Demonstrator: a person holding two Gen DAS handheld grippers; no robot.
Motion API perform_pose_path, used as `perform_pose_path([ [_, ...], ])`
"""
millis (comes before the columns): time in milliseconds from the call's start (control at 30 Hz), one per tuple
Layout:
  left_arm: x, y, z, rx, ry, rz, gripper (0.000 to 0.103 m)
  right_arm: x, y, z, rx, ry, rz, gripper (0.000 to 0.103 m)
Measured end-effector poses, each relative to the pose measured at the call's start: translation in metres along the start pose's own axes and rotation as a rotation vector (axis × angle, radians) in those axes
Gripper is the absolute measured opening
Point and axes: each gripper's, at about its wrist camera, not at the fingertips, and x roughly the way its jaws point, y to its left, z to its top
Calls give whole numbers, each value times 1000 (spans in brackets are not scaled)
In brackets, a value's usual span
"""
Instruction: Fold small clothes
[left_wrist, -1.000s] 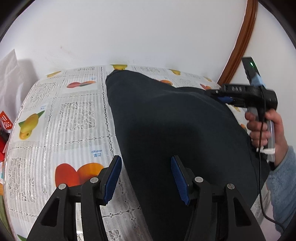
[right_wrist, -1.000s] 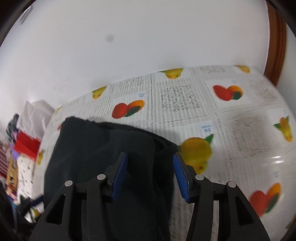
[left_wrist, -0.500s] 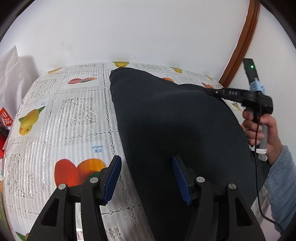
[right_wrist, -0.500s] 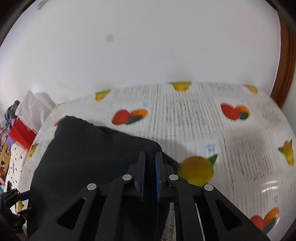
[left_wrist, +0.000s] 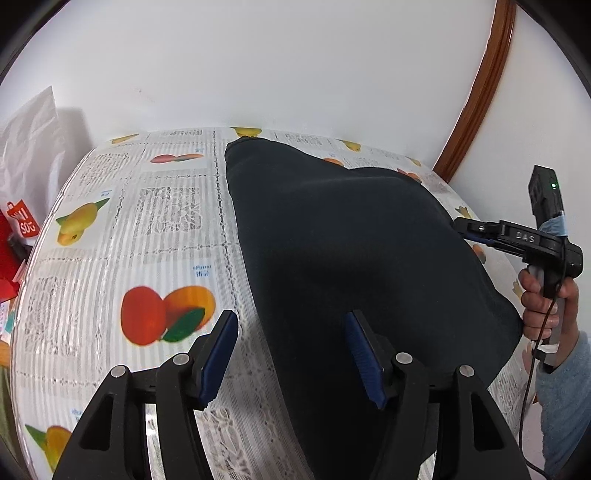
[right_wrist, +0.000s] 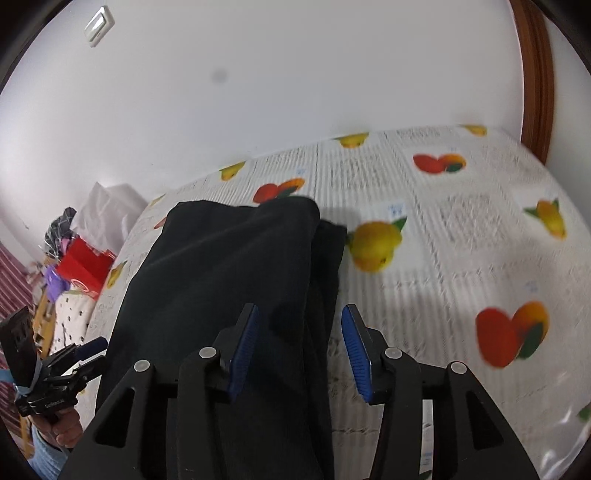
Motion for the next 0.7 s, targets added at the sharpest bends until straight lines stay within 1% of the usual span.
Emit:
perform_pose_path([
  [33, 1, -1, -1, 0, 4, 10, 59, 4, 0, -1, 5, 9, 10, 33],
  [67, 2, -3, -2, -1, 8, 19, 59, 7, 1, -2, 2, 21, 28, 13],
  [100, 3, -4, -2, -1, 11, 29, 59, 12, 3, -2, -10, 48, 62, 4],
  [133, 3, -5, -3, -1, 13, 37, 59, 12, 4, -1, -18, 50, 64, 5],
  [200, 6, -6, -2, 0, 16, 45, 59, -8, 5, -1, -44, -56, 61, 4],
  [233, 6, -7, -3, 2, 19, 47, 59, -13, 4, 0, -47, -74, 64, 4],
  [267, 6, -7, -4, 6, 20, 51, 59, -14, 2, -1, -40, -72, 58, 4],
  [333, 4, -9, -5, 11, 22, 61, 59, -3, 4, -5, -45, -22, -5, 4],
  [400, 0, -11, -8, 13, 24, 67, 59, 0, 7, -9, -58, -2, -60, 5],
  [467, -5, -12, -13, 27, 23, 72, 59, -11, 9, -14, -55, -36, -105, 7],
  [600, -11, -13, -21, 38, 19, 77, 59, -38, 17, -28, -93, -81, -131, 8],
  [667, -13, -11, -25, 30, 17, 75, 59, -49, 26, -40, -141, -90, -147, 17],
  [700, -15, -10, -27, 26, 15, 75, 59, -52, 30, -48, -167, -88, -154, 21],
])
